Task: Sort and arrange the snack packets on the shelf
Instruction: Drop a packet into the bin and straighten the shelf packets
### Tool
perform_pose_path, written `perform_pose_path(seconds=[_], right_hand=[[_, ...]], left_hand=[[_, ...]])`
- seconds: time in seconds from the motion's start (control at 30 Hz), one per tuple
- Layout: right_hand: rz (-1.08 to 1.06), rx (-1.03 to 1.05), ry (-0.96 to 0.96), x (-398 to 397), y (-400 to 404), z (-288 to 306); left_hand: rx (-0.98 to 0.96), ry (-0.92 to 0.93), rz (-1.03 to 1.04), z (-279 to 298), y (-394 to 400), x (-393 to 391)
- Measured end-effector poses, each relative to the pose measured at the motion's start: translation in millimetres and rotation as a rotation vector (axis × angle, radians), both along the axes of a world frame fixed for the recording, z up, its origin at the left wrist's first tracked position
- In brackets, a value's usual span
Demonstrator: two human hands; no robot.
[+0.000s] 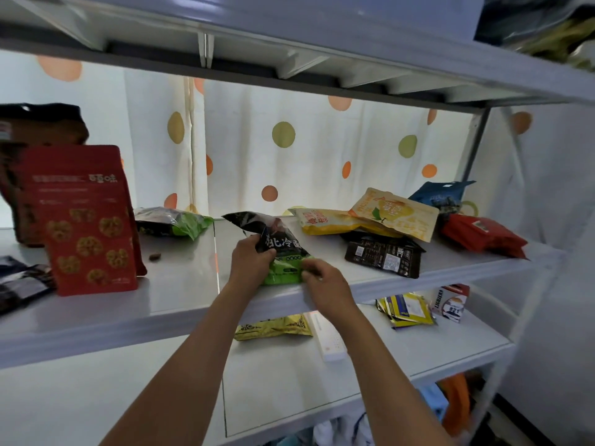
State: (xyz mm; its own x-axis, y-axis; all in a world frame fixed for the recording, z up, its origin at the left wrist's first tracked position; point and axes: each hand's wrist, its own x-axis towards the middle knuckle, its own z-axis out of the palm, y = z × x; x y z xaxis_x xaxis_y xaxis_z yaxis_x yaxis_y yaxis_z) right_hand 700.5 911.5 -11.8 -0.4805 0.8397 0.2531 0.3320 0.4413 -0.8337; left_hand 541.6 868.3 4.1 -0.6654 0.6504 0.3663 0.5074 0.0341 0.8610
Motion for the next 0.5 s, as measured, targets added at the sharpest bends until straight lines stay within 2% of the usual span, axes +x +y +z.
perform_pose_path(seconds=[0.13,0.23,0.37,0.5], right_hand=[[0.009,-0.221,0.261,15.1,-12.5,23.9],[0.003,-0.284,0.251,27.6,-15.8,30.9],[-0.107,-0.313,0.256,36.6,-19.2,28.1],[-0.177,-0.524,0.445,45.2,-21.7,19.9]], left_hand=[[0.1,-0.026,-0.054,5.5,-14.2,7.5],[0.186,-0.13,-0.107,7.9,-22.1,18.0],[0.323,-0.281,-0.186,13.3,-35.9,45.6],[0.396,-0.368,-0.295,21.2,-57.6,73.1]])
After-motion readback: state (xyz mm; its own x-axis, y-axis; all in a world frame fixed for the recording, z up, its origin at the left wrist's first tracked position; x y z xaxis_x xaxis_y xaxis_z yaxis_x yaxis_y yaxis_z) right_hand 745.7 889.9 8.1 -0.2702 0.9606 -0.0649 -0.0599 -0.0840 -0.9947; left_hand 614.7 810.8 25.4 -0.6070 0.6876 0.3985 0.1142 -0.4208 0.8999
